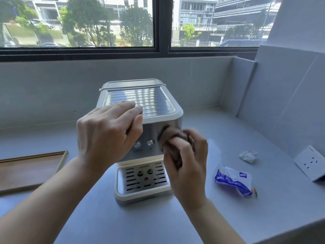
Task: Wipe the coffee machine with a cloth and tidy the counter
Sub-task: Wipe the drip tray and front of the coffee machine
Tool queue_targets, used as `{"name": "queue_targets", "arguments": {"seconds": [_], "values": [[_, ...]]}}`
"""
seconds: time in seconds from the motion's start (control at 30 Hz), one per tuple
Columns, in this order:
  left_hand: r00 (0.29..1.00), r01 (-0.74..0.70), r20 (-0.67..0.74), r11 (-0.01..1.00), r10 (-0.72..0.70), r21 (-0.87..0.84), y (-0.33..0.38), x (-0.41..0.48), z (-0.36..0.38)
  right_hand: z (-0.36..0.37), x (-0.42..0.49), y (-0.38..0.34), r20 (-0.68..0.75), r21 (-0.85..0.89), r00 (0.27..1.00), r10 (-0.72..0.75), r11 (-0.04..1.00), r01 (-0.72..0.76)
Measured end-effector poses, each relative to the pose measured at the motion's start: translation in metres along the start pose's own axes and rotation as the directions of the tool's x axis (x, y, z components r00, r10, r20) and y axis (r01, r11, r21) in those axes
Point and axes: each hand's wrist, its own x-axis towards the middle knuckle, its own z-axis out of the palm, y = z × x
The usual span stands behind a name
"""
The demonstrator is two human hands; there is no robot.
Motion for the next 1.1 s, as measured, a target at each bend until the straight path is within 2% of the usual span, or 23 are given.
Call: {"name": "queue_targets", "arguments": {"seconds": [0.03,0.1,0.17,0.2,0.27,0.37,0.43,0.57,0.6,0.63,0.7,0.73,0.8,0.87,0.97,1.1], "values": [[1.0,-0.003,-0.005,1.0,0.003,0.003,0.0,0.0,0.0,-0.001,-0.014,0.006,0.045,0.011,0.998,0.034,0.999,-0.035],[1.0,-0.011,-0.006,1.0,0.011,0.006,-0.001,0.0,-0.001,-0.007,-0.033,0.015,0.11,0.098,0.973,0.202,0.972,-0.213],[1.0,-0.014,-0.003,1.0,0.014,0.001,0.0,0.0,-0.001,-0.015,-0.032,0.018,0.105,0.21,0.915,0.39,0.891,-0.403],[1.0,-0.013,-0.004,1.0,0.013,0.0,0.0,0.0,-0.001,-0.019,-0.024,0.017,0.069,0.261,0.895,0.44,0.858,-0.442],[1.0,-0.012,-0.008,1.0,0.012,0.005,0.0,0.0,-0.001,-0.023,0.004,0.012,0.015,0.402,0.876,0.482,0.799,-0.447],[1.0,-0.011,-0.005,1.0,0.011,-0.004,0.0,0.001,-0.001,-0.018,0.045,0.003,0.099,0.581,0.903,0.418,0.713,-0.394],[1.0,-0.001,-0.003,1.0,0.001,-0.009,0.0,0.001,-0.002,-0.011,0.048,0.002,0.162,0.563,0.905,0.393,0.717,-0.412],[1.0,0.008,0.0,1.0,-0.008,-0.019,0.0,0.002,-0.003,-0.014,0.001,0.003,0.221,0.393,0.81,0.542,0.711,-0.583],[1.0,0.015,0.001,1.0,-0.015,-0.025,0.0,0.001,-0.002,-0.017,-0.006,0.0,0.2,0.339,0.824,0.53,0.752,-0.566],[1.0,0.023,0.0,0.999,-0.023,-0.032,0.0,0.001,-0.002,-0.02,-0.007,-0.004,0.153,0.285,0.87,0.468,0.822,-0.493],[0.999,0.039,0.003,0.998,-0.039,-0.041,0.0,0.0,-0.001,-0.023,0.003,-0.013,0.037,0.175,0.969,0.246,0.953,-0.248],[0.999,0.043,0.007,0.998,-0.043,-0.044,0.0,0.0,-0.001,-0.021,0.011,-0.018,-0.008,0.128,0.989,0.147,0.981,-0.145],[0.999,0.05,0.02,0.998,-0.049,-0.049,0.0,0.001,-0.001,-0.014,0.025,-0.03,-0.038,0.034,0.999,0.039,0.999,-0.037],[0.998,0.053,0.031,0.997,-0.051,-0.054,0.0,0.001,-0.002,-0.003,0.025,-0.039,0.003,-0.116,0.999,-0.048,0.992,0.048],[0.998,0.051,0.043,0.997,-0.048,-0.054,0.0,0.001,-0.003,0.007,-0.002,-0.04,0.149,-0.266,0.971,-0.185,0.939,0.22],[0.997,0.049,0.057,0.997,-0.046,-0.056,-0.001,0.001,-0.003,0.007,-0.042,-0.03,0.326,-0.3,0.933,-0.153,0.919,0.256]]}}
